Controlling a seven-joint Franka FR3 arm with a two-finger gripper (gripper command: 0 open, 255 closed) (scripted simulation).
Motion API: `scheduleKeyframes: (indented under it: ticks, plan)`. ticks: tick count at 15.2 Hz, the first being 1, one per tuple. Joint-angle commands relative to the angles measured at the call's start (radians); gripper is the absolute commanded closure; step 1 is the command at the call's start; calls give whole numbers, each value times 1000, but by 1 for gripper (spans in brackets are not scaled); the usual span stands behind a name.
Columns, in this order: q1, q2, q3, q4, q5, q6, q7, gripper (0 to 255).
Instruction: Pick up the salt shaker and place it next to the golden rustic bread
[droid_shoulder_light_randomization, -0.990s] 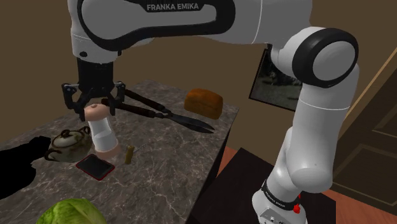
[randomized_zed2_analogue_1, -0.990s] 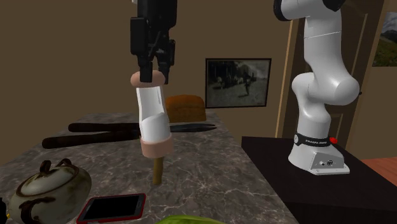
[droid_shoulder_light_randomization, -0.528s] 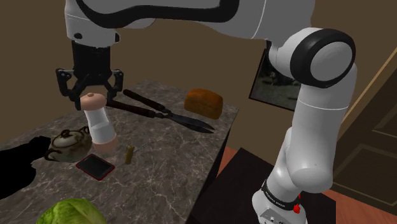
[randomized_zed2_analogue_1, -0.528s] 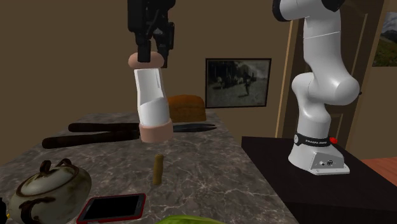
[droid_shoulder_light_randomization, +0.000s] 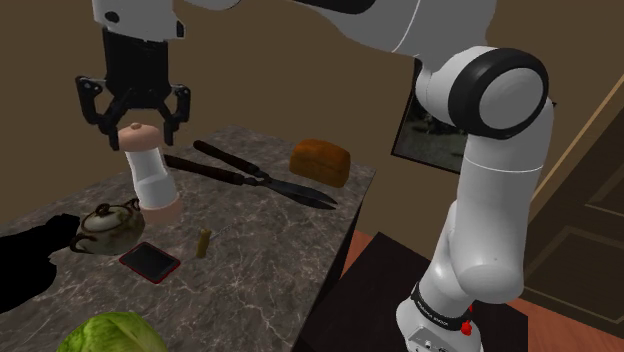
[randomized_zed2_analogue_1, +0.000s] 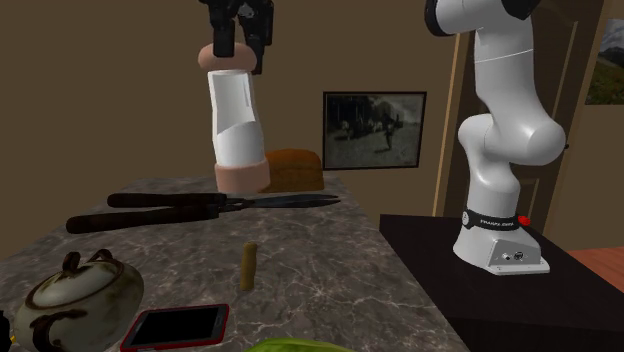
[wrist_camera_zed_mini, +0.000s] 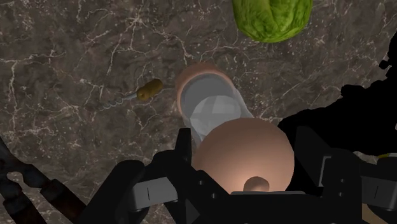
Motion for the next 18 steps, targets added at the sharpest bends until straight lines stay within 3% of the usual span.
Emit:
scheduleKeyframes:
  ticks: [1, 4, 10, 18]
  plan:
    - [4, 14, 0, 47, -6, -33, 4, 255]
    - [12, 35, 2, 111, -14, -77, 10, 255]
    - [-105, -172, -47, -152, 80, -25, -138, 255]
    - [-203, -363, -151, -366, 148, -21, -340, 255]
